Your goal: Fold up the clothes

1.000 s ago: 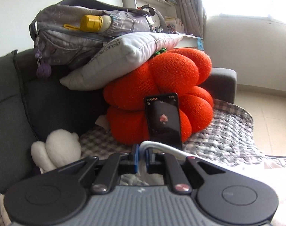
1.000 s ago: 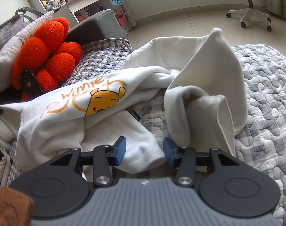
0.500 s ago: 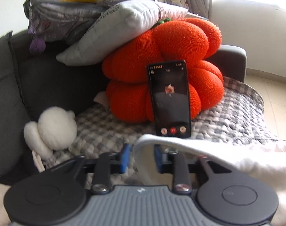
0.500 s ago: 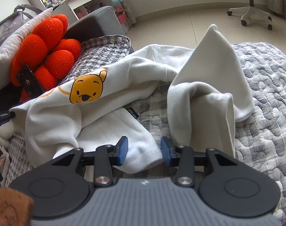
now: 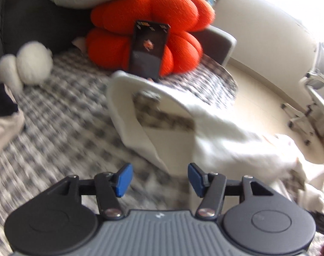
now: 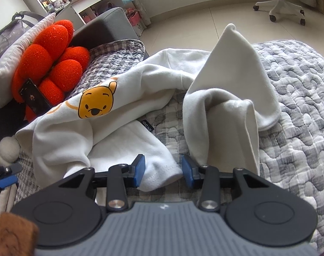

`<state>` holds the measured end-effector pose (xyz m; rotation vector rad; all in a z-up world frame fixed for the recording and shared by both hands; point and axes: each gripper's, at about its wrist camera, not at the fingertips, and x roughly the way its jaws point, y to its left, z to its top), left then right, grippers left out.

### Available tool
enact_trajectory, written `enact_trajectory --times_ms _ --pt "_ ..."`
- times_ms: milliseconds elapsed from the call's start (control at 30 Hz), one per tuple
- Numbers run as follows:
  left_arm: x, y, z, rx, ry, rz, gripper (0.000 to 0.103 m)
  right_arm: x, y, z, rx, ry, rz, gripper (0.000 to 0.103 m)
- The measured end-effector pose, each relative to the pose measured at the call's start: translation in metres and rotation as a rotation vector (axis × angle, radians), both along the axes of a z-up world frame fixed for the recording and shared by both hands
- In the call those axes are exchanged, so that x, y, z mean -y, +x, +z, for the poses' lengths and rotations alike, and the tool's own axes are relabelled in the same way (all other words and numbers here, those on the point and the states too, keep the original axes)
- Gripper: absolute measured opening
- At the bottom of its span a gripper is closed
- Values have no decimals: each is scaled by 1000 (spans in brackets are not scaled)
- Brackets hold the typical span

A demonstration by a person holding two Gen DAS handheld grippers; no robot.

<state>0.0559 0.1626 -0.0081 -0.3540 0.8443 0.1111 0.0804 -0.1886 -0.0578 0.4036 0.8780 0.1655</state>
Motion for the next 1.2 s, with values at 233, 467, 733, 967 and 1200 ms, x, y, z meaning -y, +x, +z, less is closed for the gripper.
enact_trajectory --times_ms 233,467,733,967,1200 --pt "25 -36 -27 -118 -242 -113 37 8 5 -5 -22 59 -2 41" --pt "47 -57 -54 -153 -339 -132 36 5 0 -5 -10 32 43 37" --pt "71 -65 -52 -76 -220 -145 29 -12 -7 -5 41 -119 79 8" --pt "74 -71 -42 -33 -122 -160 3 -11 -31 28 162 -161 84 7" --pt "58 -92 2 23 -123 -217 3 -2 -58 54 173 -167 87 7"
